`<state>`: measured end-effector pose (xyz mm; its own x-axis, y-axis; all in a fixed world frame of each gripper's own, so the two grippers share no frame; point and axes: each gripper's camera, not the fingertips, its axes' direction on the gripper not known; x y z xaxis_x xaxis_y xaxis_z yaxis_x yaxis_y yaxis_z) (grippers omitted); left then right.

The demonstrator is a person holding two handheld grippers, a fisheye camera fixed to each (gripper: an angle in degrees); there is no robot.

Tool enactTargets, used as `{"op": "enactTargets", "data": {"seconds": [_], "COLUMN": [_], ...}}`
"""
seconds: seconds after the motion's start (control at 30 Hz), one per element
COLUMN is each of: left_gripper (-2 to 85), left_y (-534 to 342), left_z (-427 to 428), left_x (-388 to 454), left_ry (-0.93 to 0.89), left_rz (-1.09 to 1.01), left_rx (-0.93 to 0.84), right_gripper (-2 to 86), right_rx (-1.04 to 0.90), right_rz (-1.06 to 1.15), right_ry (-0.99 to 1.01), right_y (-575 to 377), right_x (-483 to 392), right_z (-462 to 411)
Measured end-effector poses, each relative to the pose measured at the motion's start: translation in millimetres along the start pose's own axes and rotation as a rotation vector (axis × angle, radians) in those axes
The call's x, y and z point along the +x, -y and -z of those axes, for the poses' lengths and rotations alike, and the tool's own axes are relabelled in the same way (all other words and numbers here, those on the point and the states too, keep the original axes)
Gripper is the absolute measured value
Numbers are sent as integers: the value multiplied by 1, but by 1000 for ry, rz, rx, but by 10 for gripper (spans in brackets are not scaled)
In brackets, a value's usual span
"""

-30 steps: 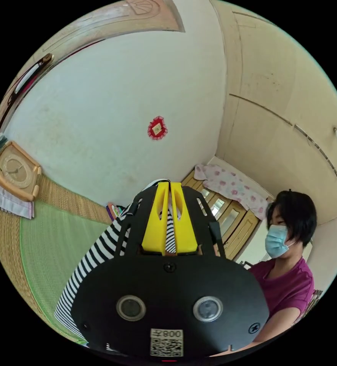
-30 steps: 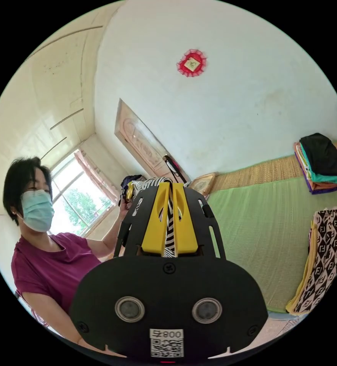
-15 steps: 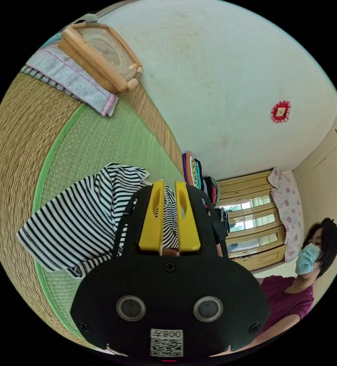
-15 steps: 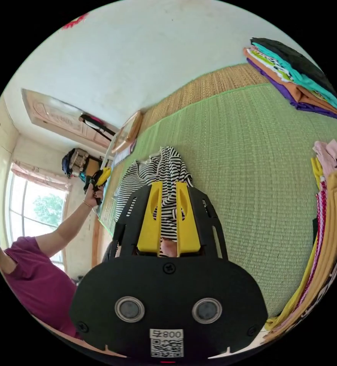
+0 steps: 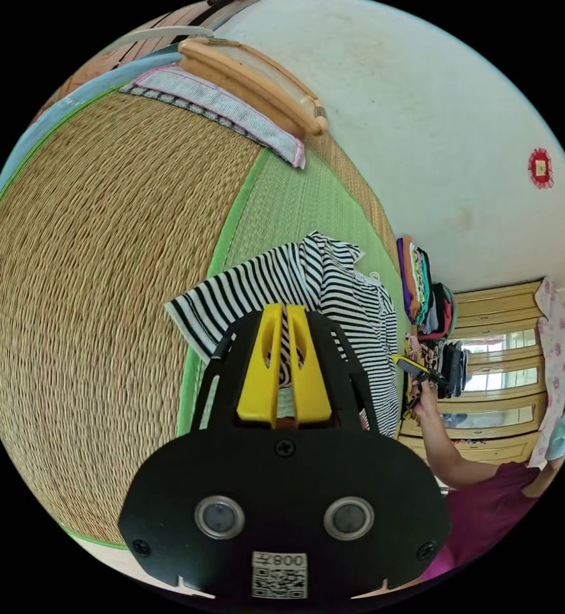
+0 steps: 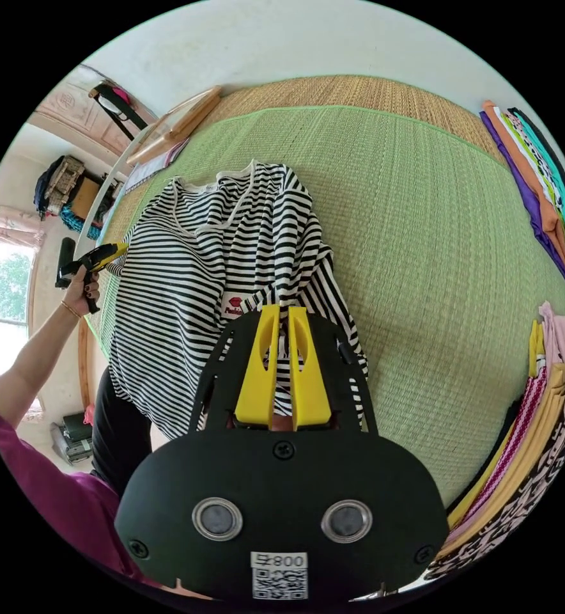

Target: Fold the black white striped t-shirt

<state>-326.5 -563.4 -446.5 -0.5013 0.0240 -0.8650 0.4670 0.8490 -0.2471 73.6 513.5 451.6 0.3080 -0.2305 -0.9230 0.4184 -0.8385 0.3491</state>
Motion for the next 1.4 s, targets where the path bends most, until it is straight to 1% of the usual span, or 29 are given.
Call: {"op": "enactTargets", "data": {"seconds": [0.1,0.17,0.27,0.33,0.43,0.5,0.7,0.73,0.77,0.83,0.97,1.1,1.2,1.27,1.3,1.4], "left_gripper": [6,4,3,3,5,9,32,35,41,49,62,61,48,32,23,13], "left_y": [9,14,22,25,26,26,33,34,36,40,57,82,99,105,107,124], "left_z": [-4,-1,10,15,18,17,5,5,4,1,-23,-53,-82,-98,-100,-106], "left_x": [-7,-12,-24,-32,-41,-39,-35,-35,-35,-32,-20,0,13,17,20,27], "left_ry": [14,37,58,74,73,65,34,24,4,-8,33,56,95,163,184,224], "left_rz": [-13,-18,-25,-30,-40,-70,-132,-136,-150,-182,-260,-334,-380,-398,-417,-441], "left_rx": [1,10,30,39,46,54,46,48,52,53,-3,-43,-92,-109,-77,-56], "right_gripper": [1,-1,-3,-2,2,7,27,28,30,42,62,65,47,24,13,2], "right_rx": [-26,-39,-78,-105,-137,-121,-125,-111,-96,1,52,37,-14,55,53,78], "right_rz": [23,47,46,-3,-96,-127,-151,-165,-167,-120,-12,66,84,73,71,63], "right_ry": [-9,-61,-152,-217,-214,-229,-313,-297,-272,-140,-56,-73,-148,-212,-220,-237], "right_y": [24,39,69,90,109,116,137,140,141,141,152,169,175,170,170,175], "right_x": [2,6,32,66,104,112,110,112,111,96,52,10,-5,-11,-11,-9], "right_z": [14,32,68,89,97,96,75,77,79,86,59,10,-24,-24,-27,-31]}}
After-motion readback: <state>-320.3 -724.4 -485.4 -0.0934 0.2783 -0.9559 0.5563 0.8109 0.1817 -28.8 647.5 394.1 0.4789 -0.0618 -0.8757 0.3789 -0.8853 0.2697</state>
